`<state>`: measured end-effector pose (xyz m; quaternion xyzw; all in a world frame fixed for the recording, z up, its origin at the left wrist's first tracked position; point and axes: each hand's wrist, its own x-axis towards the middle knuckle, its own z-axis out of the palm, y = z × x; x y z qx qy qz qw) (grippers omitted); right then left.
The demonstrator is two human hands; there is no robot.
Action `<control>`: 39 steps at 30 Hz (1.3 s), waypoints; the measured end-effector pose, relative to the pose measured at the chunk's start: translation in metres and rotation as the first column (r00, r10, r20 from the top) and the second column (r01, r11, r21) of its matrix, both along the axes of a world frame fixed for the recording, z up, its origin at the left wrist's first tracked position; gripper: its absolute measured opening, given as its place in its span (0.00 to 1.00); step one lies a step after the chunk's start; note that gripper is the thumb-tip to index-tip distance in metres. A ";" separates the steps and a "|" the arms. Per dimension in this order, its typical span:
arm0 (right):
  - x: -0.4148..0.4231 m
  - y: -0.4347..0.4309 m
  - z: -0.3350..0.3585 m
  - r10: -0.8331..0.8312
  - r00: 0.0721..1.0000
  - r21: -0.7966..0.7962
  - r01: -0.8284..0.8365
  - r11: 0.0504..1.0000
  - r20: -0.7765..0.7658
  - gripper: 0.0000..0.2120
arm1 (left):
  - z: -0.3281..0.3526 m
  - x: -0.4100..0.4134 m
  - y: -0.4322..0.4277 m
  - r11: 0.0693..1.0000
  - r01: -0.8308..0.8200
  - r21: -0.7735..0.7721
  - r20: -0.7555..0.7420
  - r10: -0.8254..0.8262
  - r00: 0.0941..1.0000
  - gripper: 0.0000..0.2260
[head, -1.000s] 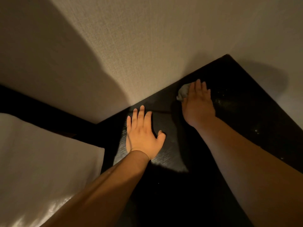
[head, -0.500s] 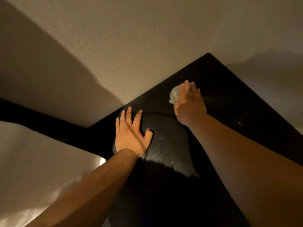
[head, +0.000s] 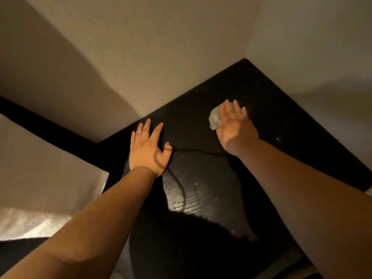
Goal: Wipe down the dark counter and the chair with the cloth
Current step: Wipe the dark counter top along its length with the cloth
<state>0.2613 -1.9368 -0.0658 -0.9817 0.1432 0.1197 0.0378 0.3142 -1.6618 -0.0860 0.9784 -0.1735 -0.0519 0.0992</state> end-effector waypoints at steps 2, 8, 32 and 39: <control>-0.020 0.022 -0.001 0.069 0.997 -0.005 -0.069 0.998 -0.029 0.36 | 0.002 -0.001 -0.002 1.000 -0.007 0.022 -0.007 0.007 1.000 0.32; -0.104 0.047 -0.007 0.379 0.923 0.105 -0.383 0.918 0.063 0.34 | 0.013 -0.042 -0.053 0.995 -0.099 -0.008 -0.118 0.097 0.988 0.30; 0.002 -0.086 -0.009 0.001 0.993 0.119 -0.015 0.993 0.115 0.29 | 0.000 -0.056 -0.118 0.996 -0.007 0.087 -0.078 0.014 0.997 0.33; -0.044 -0.033 -0.003 0.280 0.956 0.173 -0.290 0.941 0.083 0.31 | 0.001 -0.055 -0.118 0.995 -0.012 0.102 -0.073 0.020 0.997 0.34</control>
